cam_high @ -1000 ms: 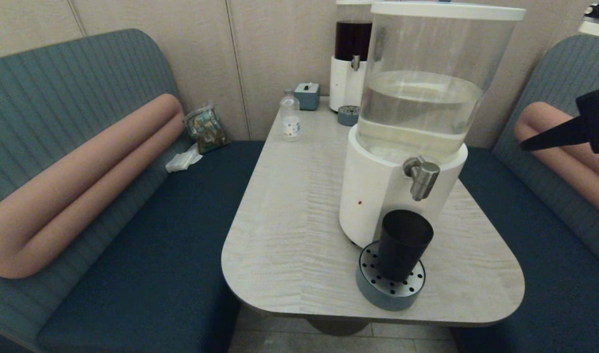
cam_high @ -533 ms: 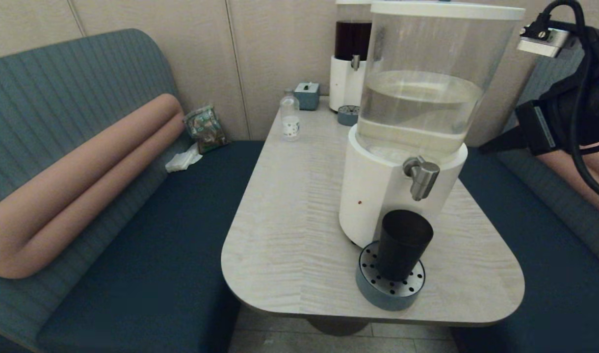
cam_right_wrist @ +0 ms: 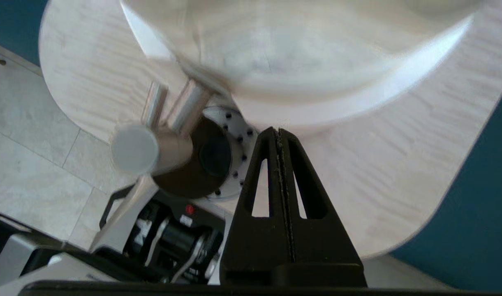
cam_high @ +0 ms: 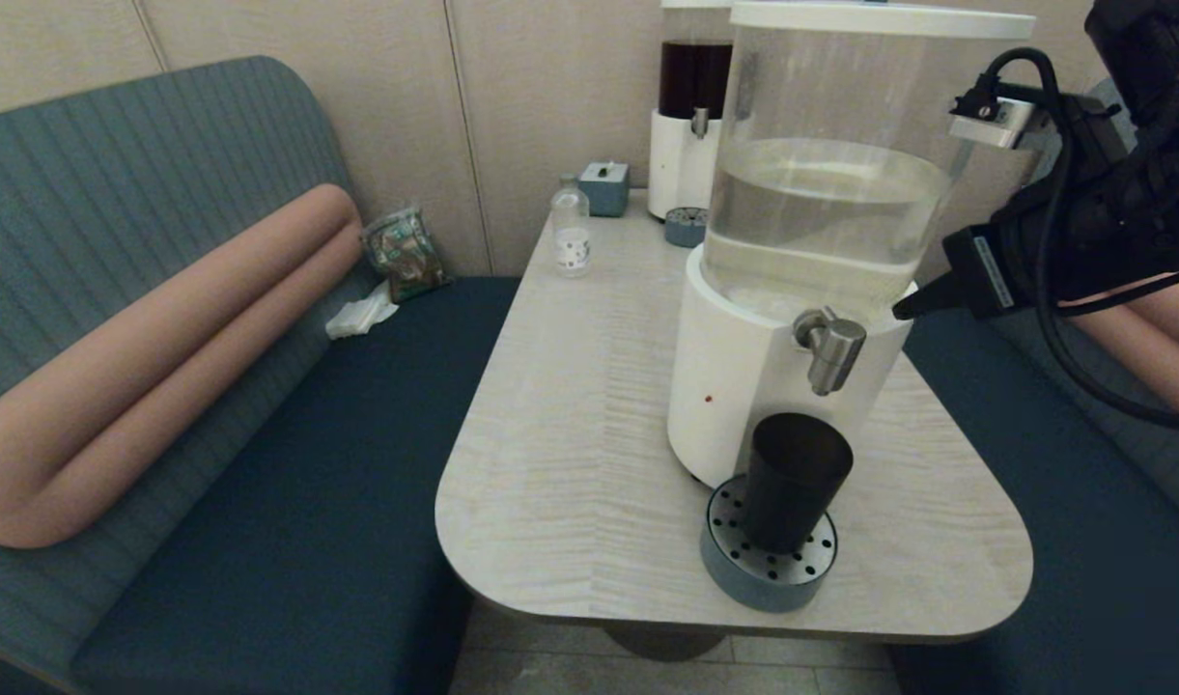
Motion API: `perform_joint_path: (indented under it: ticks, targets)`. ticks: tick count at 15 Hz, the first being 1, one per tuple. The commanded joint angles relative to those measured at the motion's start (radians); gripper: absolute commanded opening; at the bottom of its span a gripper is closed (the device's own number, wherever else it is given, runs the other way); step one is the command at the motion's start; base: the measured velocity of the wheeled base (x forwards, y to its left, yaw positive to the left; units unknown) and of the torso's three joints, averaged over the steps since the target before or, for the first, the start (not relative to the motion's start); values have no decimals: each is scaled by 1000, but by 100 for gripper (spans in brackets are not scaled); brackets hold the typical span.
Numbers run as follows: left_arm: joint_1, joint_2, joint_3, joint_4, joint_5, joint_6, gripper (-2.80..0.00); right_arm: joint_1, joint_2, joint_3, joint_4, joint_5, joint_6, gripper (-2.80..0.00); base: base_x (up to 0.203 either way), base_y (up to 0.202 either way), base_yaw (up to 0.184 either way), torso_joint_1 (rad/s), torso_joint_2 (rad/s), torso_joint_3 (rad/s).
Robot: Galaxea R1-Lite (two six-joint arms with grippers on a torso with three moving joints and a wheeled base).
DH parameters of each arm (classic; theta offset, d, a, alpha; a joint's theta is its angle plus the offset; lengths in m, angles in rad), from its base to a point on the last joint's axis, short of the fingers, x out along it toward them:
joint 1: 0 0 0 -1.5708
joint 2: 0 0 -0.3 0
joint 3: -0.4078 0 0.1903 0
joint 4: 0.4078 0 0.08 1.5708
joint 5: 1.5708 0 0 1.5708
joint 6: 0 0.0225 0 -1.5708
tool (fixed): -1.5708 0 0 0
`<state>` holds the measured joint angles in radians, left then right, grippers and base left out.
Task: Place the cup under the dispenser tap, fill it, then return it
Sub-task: Turn on the faucet
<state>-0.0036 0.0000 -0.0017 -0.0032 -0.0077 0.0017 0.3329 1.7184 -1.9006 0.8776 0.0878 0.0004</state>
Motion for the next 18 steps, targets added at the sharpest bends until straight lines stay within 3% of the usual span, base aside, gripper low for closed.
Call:
perform_joint_path:
  ticks: [1,5,18]
  targets:
    - [1,2,0,0,0,0,-280,22,11,-8,-1,-7,-3,-280,0,0,0,0,0,0]
    - [1,2,0,0,0,0,-280,81,26,-12,-13,-29,2,-280,0,0,0,0,0,0]
    - [-1,2,0,0,0,0,-280,113,63,-22,-41,-32,3,-280,0,0,0,0,0,0]
